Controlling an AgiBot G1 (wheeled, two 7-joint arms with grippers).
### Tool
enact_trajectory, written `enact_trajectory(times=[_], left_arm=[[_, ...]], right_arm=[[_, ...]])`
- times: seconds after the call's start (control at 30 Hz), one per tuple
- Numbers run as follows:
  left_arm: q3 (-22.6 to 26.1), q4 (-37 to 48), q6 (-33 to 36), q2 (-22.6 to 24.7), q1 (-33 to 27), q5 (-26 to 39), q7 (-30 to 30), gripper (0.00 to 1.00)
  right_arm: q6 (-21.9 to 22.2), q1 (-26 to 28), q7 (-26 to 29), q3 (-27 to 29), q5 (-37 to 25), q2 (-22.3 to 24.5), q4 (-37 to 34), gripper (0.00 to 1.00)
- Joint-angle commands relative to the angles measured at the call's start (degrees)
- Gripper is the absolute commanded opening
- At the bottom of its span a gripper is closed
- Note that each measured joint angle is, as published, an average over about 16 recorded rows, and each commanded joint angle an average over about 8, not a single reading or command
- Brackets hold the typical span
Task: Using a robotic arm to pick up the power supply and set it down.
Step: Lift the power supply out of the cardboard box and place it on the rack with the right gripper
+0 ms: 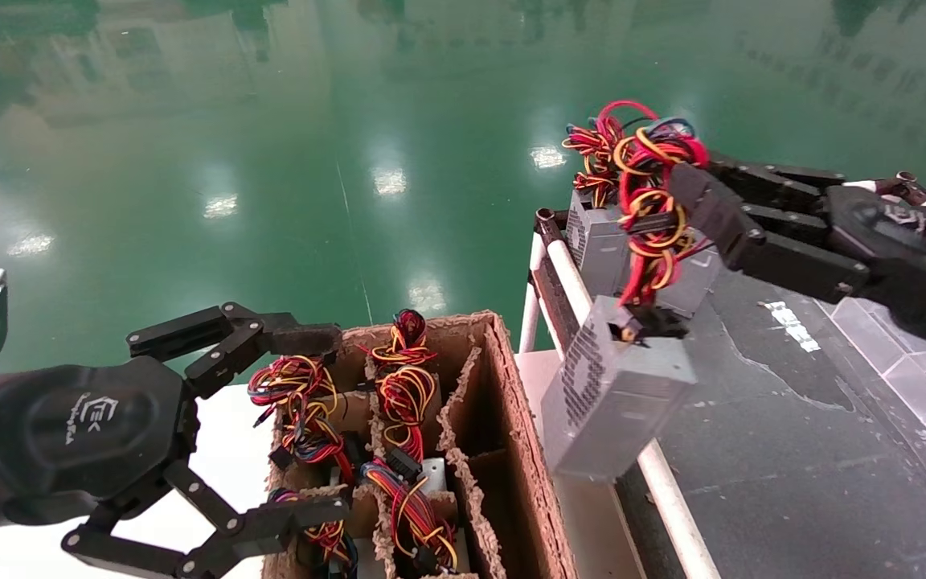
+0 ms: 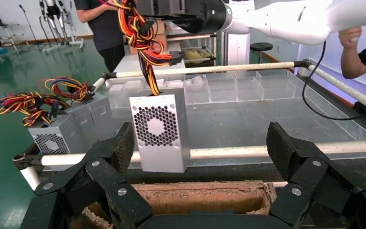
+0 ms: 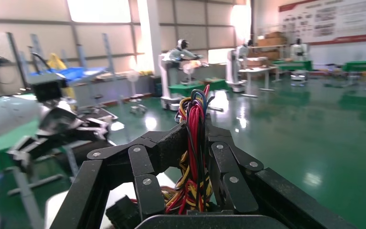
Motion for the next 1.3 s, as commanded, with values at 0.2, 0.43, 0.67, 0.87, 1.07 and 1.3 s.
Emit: enact_trajectory(times=[0.2,0.43,0.67,0.87,1.07,1.3], left_arm=[[0.01,0.00,0.00,0.00,0.00,0.00,0.00,1.00],[0.01,0.00,0.00,0.00,0.00,-0.01,0.01,1.00],[0.01,0.01,-0.01,-0.01,0.00,-0.01,0.01,1.00],[0.01,0.02,-0.02,-0.01,0.01,-0.02,0.01,1.00],[0.02,0.02,-0.02,-0.01,0.01,-0.02,0.01,1.00],[0.02,0.03,-0.02,-0.01,0.01,-0.02,0.02,1.00]], right_arm=[[-0.07,2.56,-3.06,-1.40,-0.92,1.77,-6.22,0.00],[0.46,6.50,-6.36,-3.11,-2.97,1.63,-13.23,0.00],[0.45,9.87,-8.33,-4.10,-4.21,0.80,-19.25,0.00],[0.23,10.69,-8.51,-4.45,-4.46,0.59,-20.72,0.00],[0.28,10.34,-8.45,-4.35,-4.43,0.59,-20.07,0.00],[0.90,10.27,-8.37,-4.38,-4.29,0.24,-19.14,0.00]])
